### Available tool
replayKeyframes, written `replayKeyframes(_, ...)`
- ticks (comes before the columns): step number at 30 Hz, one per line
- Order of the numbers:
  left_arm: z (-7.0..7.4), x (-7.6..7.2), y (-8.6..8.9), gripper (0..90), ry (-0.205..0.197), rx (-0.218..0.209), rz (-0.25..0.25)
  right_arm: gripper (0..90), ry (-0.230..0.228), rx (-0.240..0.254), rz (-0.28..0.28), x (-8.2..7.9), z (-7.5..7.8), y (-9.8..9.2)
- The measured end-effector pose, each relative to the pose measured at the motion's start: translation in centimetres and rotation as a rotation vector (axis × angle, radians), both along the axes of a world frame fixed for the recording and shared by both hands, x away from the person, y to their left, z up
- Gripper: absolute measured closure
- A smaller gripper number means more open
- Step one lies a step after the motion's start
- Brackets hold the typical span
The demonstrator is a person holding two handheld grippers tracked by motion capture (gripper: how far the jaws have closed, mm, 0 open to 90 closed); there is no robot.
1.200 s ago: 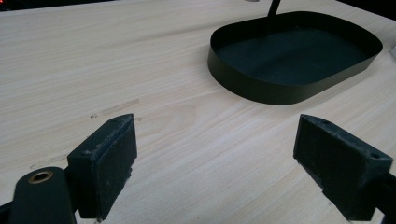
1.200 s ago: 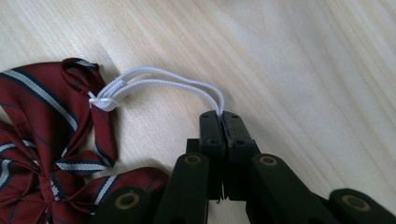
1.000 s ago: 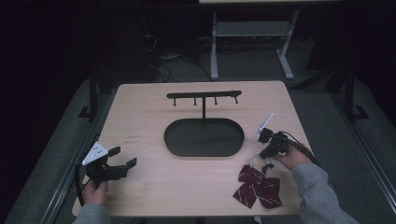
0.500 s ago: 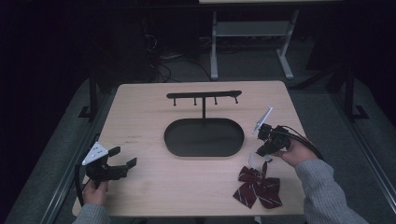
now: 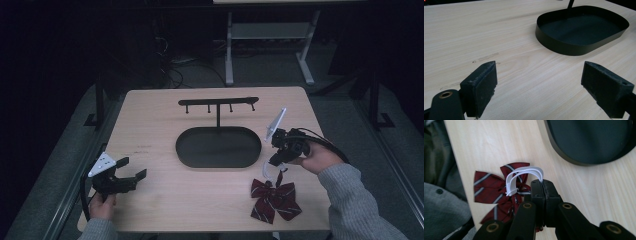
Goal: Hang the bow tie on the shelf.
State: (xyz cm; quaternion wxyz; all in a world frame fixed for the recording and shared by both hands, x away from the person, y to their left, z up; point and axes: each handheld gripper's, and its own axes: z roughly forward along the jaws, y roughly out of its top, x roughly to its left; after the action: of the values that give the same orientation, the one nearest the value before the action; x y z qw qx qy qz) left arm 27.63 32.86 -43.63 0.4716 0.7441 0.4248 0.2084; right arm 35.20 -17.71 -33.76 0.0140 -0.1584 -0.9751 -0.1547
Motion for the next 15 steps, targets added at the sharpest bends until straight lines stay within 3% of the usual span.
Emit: replayKeyframes(15, 0.0, 0.0, 0.0, 12.9, -0.007, -0.005, 0.002, 88.5, -0.045, 0.005, 0.074, -0.1, 4.8, 2.3)
